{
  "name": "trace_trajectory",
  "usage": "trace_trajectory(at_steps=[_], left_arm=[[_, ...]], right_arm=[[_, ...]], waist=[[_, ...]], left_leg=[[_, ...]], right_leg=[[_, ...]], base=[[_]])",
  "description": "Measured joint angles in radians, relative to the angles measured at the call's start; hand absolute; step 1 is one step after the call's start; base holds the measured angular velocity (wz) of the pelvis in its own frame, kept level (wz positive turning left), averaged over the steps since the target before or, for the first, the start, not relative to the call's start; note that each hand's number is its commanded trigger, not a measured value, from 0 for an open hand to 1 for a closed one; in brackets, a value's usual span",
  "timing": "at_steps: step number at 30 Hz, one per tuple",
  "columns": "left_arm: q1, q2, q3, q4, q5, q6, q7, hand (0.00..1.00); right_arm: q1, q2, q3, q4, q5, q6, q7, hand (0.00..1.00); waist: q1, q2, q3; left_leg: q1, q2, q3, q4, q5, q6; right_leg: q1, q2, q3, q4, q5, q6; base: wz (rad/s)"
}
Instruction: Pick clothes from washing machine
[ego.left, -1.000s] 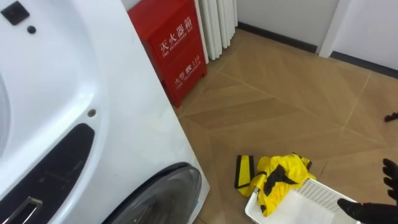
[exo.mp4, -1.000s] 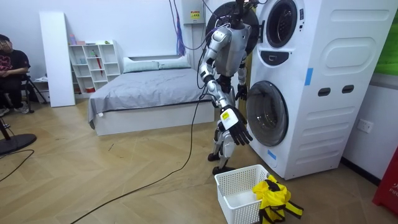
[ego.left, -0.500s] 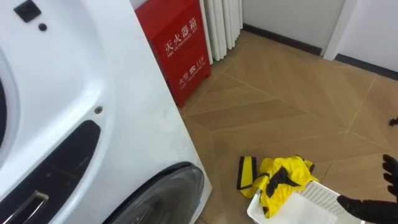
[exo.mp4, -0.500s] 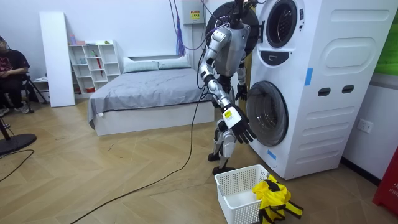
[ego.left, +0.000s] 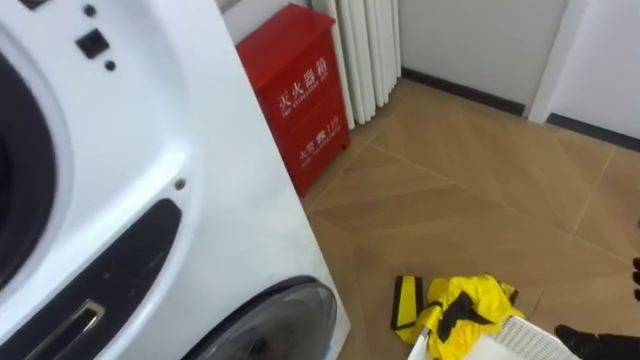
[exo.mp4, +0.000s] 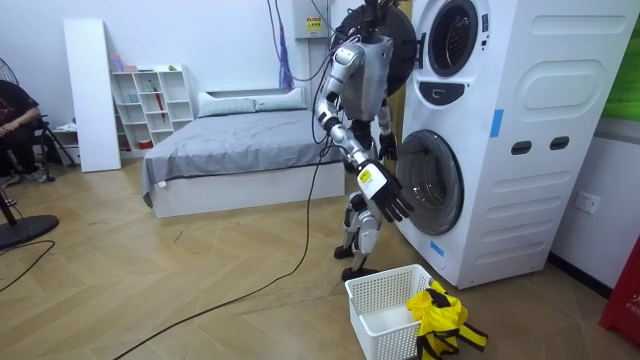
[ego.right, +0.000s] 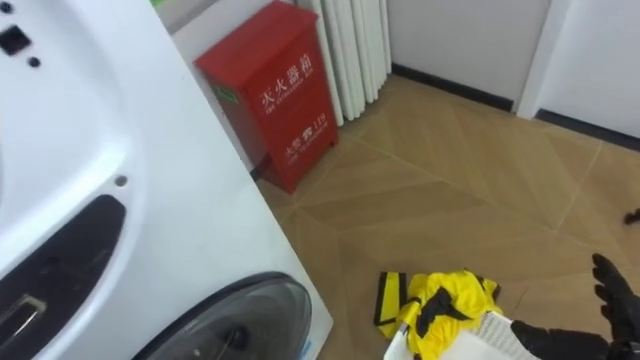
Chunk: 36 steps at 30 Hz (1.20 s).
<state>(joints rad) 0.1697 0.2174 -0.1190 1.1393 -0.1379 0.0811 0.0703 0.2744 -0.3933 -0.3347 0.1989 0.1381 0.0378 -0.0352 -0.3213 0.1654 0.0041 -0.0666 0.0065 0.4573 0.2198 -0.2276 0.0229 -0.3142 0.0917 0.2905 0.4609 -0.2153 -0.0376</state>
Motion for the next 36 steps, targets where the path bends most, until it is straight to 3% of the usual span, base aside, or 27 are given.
trace_trajectory(at_steps=[2, 4, 7, 8, 9, 12, 17, 19, 23, 25, 29, 32, 36], left_arm=[[0.001, -0.001, 0.000, -0.019, 0.000, 0.001, 0.000, 0.00], [0.011, -0.002, 0.000, -0.064, 0.000, 0.002, 0.003, 0.00], [0.024, -0.013, 0.000, -0.089, 0.015, 0.004, 0.021, 0.00], [0.025, -0.015, 0.000, -0.096, 0.026, 0.004, 0.026, 0.00], [0.030, -0.018, 0.002, -0.099, 0.037, 0.003, 0.034, 0.00], [0.037, -0.032, 0.022, -0.108, 0.046, 0.003, 0.048, 0.00], [0.037, -0.057, 0.080, -0.103, 0.063, -0.002, 0.059, 0.00], [0.035, -0.067, 0.114, -0.100, 0.065, -0.007, 0.071, 0.00], [0.025, -0.079, 0.137, -0.095, 0.078, -0.013, 0.078, 0.00], [0.018, -0.083, 0.138, -0.086, 0.083, -0.018, 0.078, 0.00], [0.022, -0.092, 0.155, -0.085, 0.082, -0.024, 0.097, 0.00], [0.030, -0.095, 0.157, -0.085, 0.083, -0.024, 0.118, 0.00], [0.037, -0.097, 0.159, -0.077, 0.110, -0.023, 0.123, 0.00]], right_arm=[[0.015, 0.014, -0.017, 0.034, 0.093, 0.001, -0.030, 0.00], [0.040, 0.043, -0.034, 0.098, 0.209, 0.008, -0.073, 0.00], [0.037, 0.071, -0.033, 0.286, 0.306, 0.009, -0.084, 0.00], [0.033, 0.082, -0.032, 0.333, 0.320, 0.009, -0.085, 0.00], [0.026, 0.108, -0.029, 0.420, 0.343, 0.010, -0.088, 0.00], [0.003, 0.172, 0.003, 0.632, 0.382, 0.011, -0.085, 0.00], [-0.068, 0.231, 0.083, 0.874, 0.353, 0.020, -0.039, 0.00], [-0.105, 0.251, 0.137, 0.935, 0.310, 0.017, -0.016, 0.00], [-0.178, 0.252, 0.229, 0.986, 0.218, 0.016, 0.012, 0.00], [-0.204, 0.255, 0.283, 0.986, 0.146, 0.015, 0.025, 0.00], [-0.216, 0.265, 0.362, 0.981, 0.061, 0.016, 0.040, 0.00], [-0.219, 0.271, 0.394, 0.981, 0.027, 0.017, 0.056, 0.00], [-0.218, 0.272, 0.401, 0.983, 0.010, 0.017, 0.063, 0.00]], waist=[[0.001, -0.014, -0.0025], [0.026, -0.037, -0.0114], [0.038, -0.082, -0.0138], [0.052, -0.091, -0.0135], [0.082, -0.110, -0.0161], [0.106, -0.145, -0.0169], [0.190, -0.155, -0.0117], [0.220, -0.157, -0.0051], [0.252, -0.164, 0.0024], [0.288, -0.171, 0.0075], [0.305, -0.188, 0.0122], [0.333, -0.198, 0.0100], [0.350, -0.189, 0.0098]], left_leg=[[0.022, 0.003, -0.043, -0.007, 0.003, 0.006], [0.050, 0.010, -0.090, -0.016, 0.006, 0.009], [0.088, 0.011, -0.151, -0.030, 0.011, 0.011], [0.097, 0.011, -0.161, -0.035, 0.011, 0.011], [0.097, 0.013, -0.173, -0.036, 0.011, 0.011], [0.099, 0.012, -0.242, -0.036, 0.012, 0.010], [0.114, -0.002, -0.307, -0.054, 0.012, 0.011], [0.124, -0.005, -0.340, -0.056, 0.012, 0.011], [0.122, -0.016, -0.379, -0.060, 0.012, 0.011], [0.127, -0.016, -0.393, -0.060, 0.012, 0.011], [0.128, -0.019, -0.416, -0.060, 0.011, 0.011], [0.120, -0.021, -0.420, -0.058, 0.011, 0.011], [0.119, -0.022, -0.430, -0.053, 0.011, 0.012]], right_leg=[[0.041, -0.011, -0.037, -0.024, -0.001, 0.000], [0.096, -0.021, -0.084, -0.069, 0.000, 0.004], [0.182, -0.039, -0.154, -0.133, 0.006, -0.001], [0.193, -0.039, -0.160, -0.142, 0.007, -0.002], [0.211, -0.040, -0.176, -0.162, 0.014, -0.008], [0.270, -0.052, -0.248, -0.236, 0.033, -0.014], [0.330, -0.065, -0.314, -0.293, 0.035, -0.012], [0.351, -0.068, -0.339, -0.300, 0.035, -0.012], [0.369, -0.072, -0.383, -0.313, 0.035, -0.012], [0.382, -0.072, -0.389, -0.313, 0.035, -0.012], [0.390, -0.075, -0.430, -0.317, 0.035, -0.012], [0.394, -0.077, -0.433, -0.326, 0.035, -0.012], [0.399, -0.080, -0.434, -0.327, 0.034, -0.011]], base=[[0.67], [0.57], [0.67], [0.48], [0.50], [0.67], [0.44], [0.34], [0.34], [0.13], [0.24], [0.02], [0.04]])
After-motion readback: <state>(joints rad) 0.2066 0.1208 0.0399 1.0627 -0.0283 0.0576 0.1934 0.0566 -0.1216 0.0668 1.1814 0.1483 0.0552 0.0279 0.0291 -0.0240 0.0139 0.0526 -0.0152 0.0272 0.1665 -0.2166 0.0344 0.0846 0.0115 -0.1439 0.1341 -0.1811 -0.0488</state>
